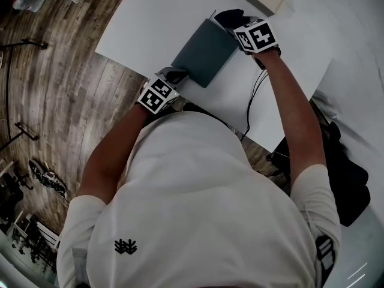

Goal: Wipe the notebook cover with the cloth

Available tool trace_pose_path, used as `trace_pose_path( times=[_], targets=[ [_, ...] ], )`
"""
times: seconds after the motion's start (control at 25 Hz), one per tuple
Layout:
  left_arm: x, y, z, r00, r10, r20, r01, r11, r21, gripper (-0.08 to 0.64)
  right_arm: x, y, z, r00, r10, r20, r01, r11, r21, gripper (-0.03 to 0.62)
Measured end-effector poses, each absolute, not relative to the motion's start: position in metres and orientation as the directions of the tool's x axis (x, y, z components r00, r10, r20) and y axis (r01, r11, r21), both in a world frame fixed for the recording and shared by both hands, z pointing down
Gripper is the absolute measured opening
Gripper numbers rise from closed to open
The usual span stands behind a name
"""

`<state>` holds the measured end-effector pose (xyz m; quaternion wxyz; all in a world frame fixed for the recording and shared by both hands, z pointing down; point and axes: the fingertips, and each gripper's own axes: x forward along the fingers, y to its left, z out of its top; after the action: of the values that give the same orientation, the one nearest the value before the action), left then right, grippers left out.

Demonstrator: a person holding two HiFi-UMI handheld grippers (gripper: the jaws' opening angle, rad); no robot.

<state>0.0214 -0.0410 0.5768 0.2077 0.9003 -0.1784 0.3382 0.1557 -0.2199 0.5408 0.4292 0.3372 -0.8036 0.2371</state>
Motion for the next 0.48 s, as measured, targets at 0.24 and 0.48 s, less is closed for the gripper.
trace_pose_path(
  times=[0.24,0.48],
  targets=[
    [0.018,-0.038,0.548,0.745,-0.204,0.635,-0.491,-0.812,0.315,0.006,0.182,-0.17,0.524,-0.462,-0.445,0.767,-0.811,0.561,-0.163,0.167],
    [-0.012,-0.048,0.512,0.779,-0.267,0.567,-0.525,-0.772,0.358,0.006,0.172,-0.094,0.513,-0.473,-0.51,0.719,-0.864,0.428,-0.264,0.169]
  ],
)
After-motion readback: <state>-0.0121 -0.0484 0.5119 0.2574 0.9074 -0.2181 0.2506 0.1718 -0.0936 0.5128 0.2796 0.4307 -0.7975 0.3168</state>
